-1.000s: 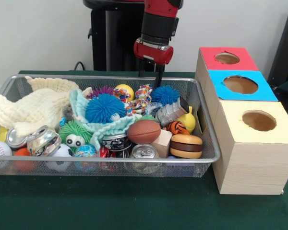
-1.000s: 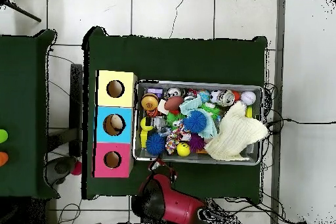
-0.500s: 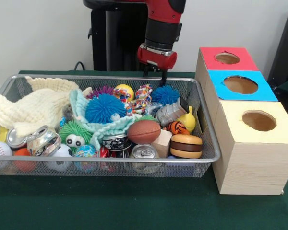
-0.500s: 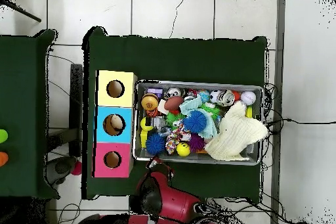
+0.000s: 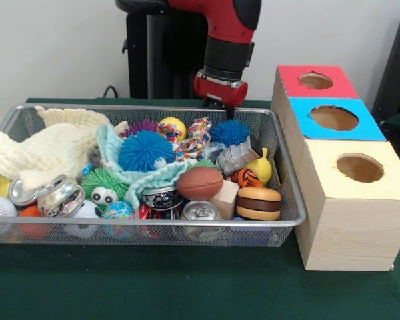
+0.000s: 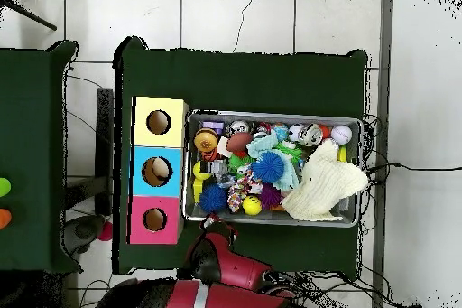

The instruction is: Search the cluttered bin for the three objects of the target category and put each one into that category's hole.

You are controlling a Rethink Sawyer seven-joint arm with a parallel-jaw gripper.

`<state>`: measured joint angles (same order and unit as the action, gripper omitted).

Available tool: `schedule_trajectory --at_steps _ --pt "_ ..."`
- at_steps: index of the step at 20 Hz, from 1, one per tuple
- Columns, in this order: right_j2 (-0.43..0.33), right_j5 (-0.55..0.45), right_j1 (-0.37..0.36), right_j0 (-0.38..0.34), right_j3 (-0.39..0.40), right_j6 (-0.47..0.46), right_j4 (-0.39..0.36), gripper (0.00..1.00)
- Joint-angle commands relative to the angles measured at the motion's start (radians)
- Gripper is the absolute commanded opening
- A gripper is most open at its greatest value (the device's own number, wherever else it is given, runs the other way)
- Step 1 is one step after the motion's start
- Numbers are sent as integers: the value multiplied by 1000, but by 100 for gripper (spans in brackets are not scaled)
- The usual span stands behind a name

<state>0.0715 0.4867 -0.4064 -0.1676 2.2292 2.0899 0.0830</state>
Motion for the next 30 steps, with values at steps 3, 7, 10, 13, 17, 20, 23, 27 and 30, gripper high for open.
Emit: schedule_trajectory --at_steps 3,7,10,13,17,20,23,27,30 --pt "-44 34 115 25 -146 182 56 100" --pt "-33 31 128 28 -160 168 47 100" --pt "-18 -28 93 39 -158 126 40 100" --pt "9 -164 -11 63 -129 78 61 100" --pt "46 -375 -148 100 -117 25 72 100" --pt "67 -442 -183 125 -140 7 39 100" --pt "80 -503 -206 135 -162 6 7 100" --pt "76 -582 -247 132 -182 1 -29 100" --pt "74 -613 -270 128 -195 -1 -48 100"
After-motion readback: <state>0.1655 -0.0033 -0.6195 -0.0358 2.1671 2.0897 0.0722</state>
